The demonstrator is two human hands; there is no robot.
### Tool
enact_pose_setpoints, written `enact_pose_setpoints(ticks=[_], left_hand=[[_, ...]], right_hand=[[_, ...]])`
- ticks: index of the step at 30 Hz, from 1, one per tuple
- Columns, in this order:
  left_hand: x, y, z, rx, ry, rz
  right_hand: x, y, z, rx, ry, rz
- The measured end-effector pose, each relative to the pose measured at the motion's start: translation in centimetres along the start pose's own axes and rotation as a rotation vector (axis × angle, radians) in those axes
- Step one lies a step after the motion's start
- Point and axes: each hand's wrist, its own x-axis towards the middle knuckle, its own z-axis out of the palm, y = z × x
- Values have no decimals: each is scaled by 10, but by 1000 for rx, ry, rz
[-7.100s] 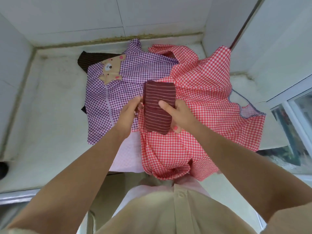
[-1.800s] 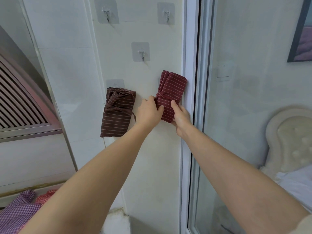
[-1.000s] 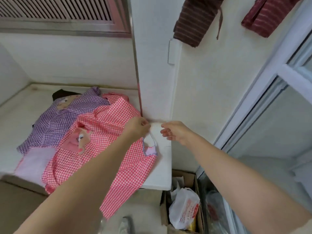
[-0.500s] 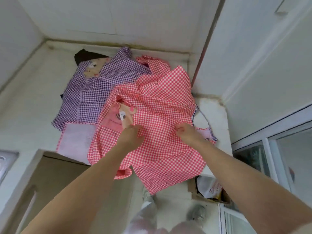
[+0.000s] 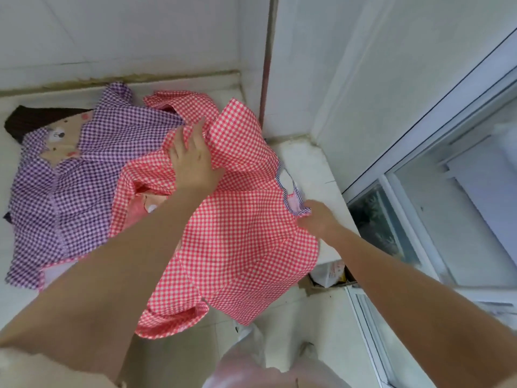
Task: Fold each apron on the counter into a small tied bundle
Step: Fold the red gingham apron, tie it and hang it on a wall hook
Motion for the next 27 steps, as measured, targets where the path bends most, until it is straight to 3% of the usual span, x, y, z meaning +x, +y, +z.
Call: enact_pose_setpoints(ticks=[4, 7, 11, 15, 22, 27], left_hand=[[7, 13, 7, 165, -304, -37], [-19, 18, 23, 15, -391, -51], [-61, 20, 32, -74, -392, -166], [-119, 21, 25, -111, -346, -366], [-260, 39, 40, -391, -413, -583], [-366, 74, 58, -508, -717, -645]], right_hand=[[-14, 13, -8, 86, -160, -103], [-17, 34, -10, 171, -90, -76], [-24, 55, -10, 389, 8, -21], [-54, 63, -5, 441, -55, -31], [-125, 126, 18, 358, -266, -37], [-168, 183, 30, 516, -522, 72]])
